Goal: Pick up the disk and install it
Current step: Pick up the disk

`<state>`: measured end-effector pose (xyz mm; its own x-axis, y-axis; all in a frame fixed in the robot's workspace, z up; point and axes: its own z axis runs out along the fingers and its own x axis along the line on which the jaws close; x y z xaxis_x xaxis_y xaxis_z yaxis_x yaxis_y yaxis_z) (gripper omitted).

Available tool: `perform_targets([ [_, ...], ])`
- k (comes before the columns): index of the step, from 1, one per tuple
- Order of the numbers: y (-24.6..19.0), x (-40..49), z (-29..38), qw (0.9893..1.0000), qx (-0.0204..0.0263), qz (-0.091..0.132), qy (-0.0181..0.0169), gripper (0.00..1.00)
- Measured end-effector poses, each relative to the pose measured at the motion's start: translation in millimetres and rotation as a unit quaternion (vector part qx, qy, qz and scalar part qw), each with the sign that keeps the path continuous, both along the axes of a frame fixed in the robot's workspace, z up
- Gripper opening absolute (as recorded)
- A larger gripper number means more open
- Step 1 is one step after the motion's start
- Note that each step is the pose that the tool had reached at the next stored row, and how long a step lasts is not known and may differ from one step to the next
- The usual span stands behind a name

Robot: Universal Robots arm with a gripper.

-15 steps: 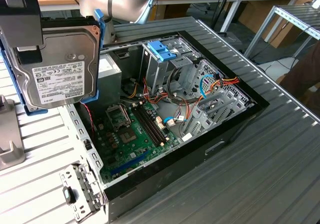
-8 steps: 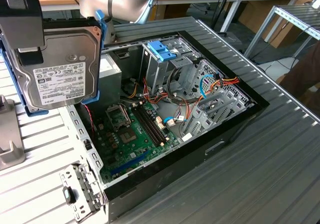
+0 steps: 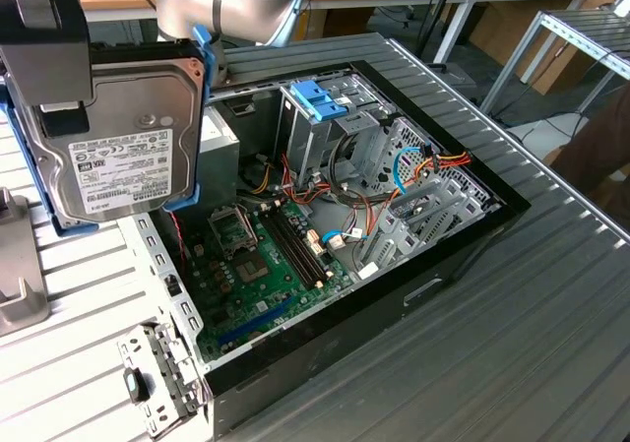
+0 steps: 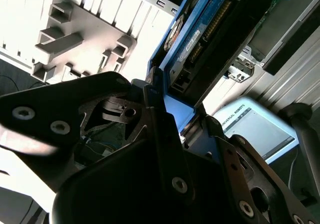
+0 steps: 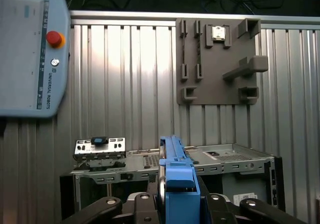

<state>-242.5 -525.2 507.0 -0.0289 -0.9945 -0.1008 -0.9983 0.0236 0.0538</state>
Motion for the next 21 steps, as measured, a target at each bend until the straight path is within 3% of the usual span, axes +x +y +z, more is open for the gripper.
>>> perform_targets([
  [21, -6.8, 15.1, -0.6, 1.0000, -0.0002, 0.000, 0.0000, 0.37],
])
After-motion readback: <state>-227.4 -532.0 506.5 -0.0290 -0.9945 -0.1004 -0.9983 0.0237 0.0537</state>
